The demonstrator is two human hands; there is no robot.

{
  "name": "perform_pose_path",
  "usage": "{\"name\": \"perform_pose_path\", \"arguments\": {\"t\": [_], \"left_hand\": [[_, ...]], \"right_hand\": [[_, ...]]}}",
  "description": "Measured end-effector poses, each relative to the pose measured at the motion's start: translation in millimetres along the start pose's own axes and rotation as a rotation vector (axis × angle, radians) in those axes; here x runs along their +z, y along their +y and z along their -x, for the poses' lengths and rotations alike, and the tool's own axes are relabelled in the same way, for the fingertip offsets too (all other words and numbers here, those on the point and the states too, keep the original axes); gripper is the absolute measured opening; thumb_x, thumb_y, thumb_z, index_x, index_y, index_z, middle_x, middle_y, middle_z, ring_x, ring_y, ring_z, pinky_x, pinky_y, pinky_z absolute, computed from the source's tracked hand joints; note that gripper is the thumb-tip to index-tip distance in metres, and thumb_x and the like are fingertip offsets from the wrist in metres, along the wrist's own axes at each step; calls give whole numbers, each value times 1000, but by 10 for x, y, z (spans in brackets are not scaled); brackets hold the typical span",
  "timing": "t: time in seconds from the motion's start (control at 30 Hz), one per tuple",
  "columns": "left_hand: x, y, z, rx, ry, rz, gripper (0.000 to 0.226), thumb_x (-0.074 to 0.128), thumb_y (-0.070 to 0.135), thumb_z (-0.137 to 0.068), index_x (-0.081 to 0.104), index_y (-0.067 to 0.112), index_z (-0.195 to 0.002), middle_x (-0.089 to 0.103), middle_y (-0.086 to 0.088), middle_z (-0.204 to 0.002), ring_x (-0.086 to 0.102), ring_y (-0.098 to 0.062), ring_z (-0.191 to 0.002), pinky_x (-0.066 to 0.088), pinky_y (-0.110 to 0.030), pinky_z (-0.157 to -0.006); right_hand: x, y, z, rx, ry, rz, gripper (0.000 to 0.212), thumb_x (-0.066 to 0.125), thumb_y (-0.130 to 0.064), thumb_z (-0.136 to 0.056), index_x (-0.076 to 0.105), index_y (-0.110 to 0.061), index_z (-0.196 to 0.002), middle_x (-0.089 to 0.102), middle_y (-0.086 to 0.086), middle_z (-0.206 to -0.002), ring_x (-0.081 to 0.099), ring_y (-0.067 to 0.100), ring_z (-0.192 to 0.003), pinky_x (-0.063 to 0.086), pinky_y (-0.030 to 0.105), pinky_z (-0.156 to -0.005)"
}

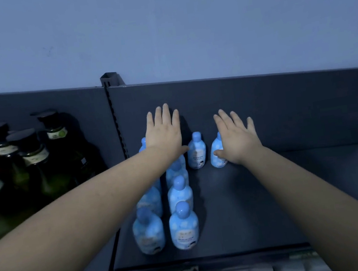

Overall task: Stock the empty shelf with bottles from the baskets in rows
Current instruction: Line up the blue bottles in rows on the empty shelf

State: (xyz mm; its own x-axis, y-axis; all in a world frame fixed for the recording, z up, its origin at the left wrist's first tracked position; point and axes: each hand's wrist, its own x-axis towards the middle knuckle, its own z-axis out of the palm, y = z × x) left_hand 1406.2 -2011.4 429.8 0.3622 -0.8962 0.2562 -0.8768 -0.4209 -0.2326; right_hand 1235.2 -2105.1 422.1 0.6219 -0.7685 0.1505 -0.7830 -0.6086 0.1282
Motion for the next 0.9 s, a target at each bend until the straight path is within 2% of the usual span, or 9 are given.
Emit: {"name": "perform_pose_path", "arguments": {"t": [0.07,0.17,0.3,0.47,0.63,0.7,0.9], "left_hand": [[16,-100,130,-12,-35,13,108,50,69,-87,-6,7,-155,-10,-19,-162,-5,-33,-150,1,-49,-121],[77,-275,350,-32,-51,19,102,47,63,-92,-8,5,-154,-13,-18,-162,-7,-32,-151,-1,-45,-122],[39,-490,688,-68,-82,14,93,45,53,-97,-10,3,-154,-14,-17,-162,-8,-31,-151,-2,-43,-121],[-238,-762,1093,-175,-50,-21,87,41,47,-100,-11,2,-153,-14,-17,-162,-7,-31,-151,-1,-43,-122],[-324,-961,1872,-328,-110,-63,92,46,47,-99,-12,2,-153,-13,-18,-162,-7,-31,-151,0,-42,-122],[-350,-987,2162,-379,-123,-72,96,48,50,-97,-12,2,-153,-13,-18,-162,-7,-30,-151,0,-42,-122],[-384,-1142,3149,-556,-172,-81,88,43,45,-100,-12,3,-154,-14,-16,-162,-9,-29,-151,0,-43,-123]], "right_hand": [[-27,-103,62,-15,1,30,99,61,-45,-89,-7,-17,-156,-14,-4,-164,-6,24,-151,4,55,-120],[-20,-296,153,-61,44,96,93,59,-24,-90,-7,-17,-156,-11,-3,-164,-5,24,-151,5,52,-121],[-156,-584,313,-126,11,139,97,55,-9,-86,-13,-14,-155,-16,-1,-163,-9,24,-151,2,46,-122],[-588,-897,442,-227,127,128,94,52,-5,-86,-12,-11,-155,-14,2,-164,-7,24,-151,4,43,-123],[-739,-1396,810,-441,230,56,91,51,-3,-89,-10,-14,-156,-13,0,-164,-7,25,-151,4,44,-123],[-784,-1623,986,-534,270,29,90,53,-9,-91,-9,-14,-156,-12,1,-164,-6,25,-151,4,44,-122],[-759,-2198,1554,-714,213,-18,97,63,-16,-90,-8,-14,-156,-11,1,-164,-5,26,-151,7,45,-122]]}}
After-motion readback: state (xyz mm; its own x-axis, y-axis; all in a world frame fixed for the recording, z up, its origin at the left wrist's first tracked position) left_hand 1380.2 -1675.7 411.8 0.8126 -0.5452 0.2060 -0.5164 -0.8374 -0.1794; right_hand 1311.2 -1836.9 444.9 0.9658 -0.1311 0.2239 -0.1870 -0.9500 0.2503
